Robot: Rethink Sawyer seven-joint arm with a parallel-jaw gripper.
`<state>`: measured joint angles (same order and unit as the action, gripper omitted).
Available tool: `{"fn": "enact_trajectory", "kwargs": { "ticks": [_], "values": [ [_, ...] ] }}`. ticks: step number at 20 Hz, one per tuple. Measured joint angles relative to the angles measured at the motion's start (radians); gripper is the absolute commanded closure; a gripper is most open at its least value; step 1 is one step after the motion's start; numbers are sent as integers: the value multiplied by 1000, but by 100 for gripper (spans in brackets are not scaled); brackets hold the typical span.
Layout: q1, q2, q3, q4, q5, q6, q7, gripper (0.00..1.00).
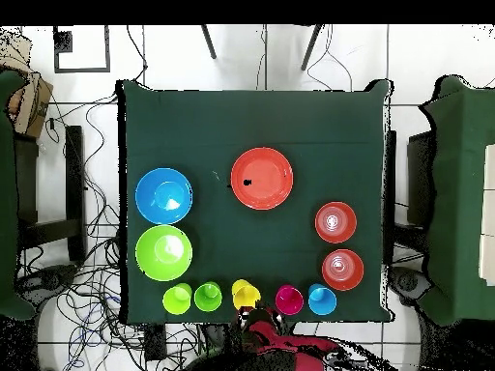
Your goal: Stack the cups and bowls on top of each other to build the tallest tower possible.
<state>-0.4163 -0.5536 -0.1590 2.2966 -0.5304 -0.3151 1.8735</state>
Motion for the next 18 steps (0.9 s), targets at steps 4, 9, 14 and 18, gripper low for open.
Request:
{"fn": "enact_trajectory", "kwargs": {
  "ticks": [4,9,14,18],
  "values": [
    [0,-10,0,0,0,0,0,100],
    [1,-18,0,0,0,0,0,0],
    [3,-22,0,0,0,0,2,0],
    [4,-22,0,0,0,0,10,0]
  ]
}}
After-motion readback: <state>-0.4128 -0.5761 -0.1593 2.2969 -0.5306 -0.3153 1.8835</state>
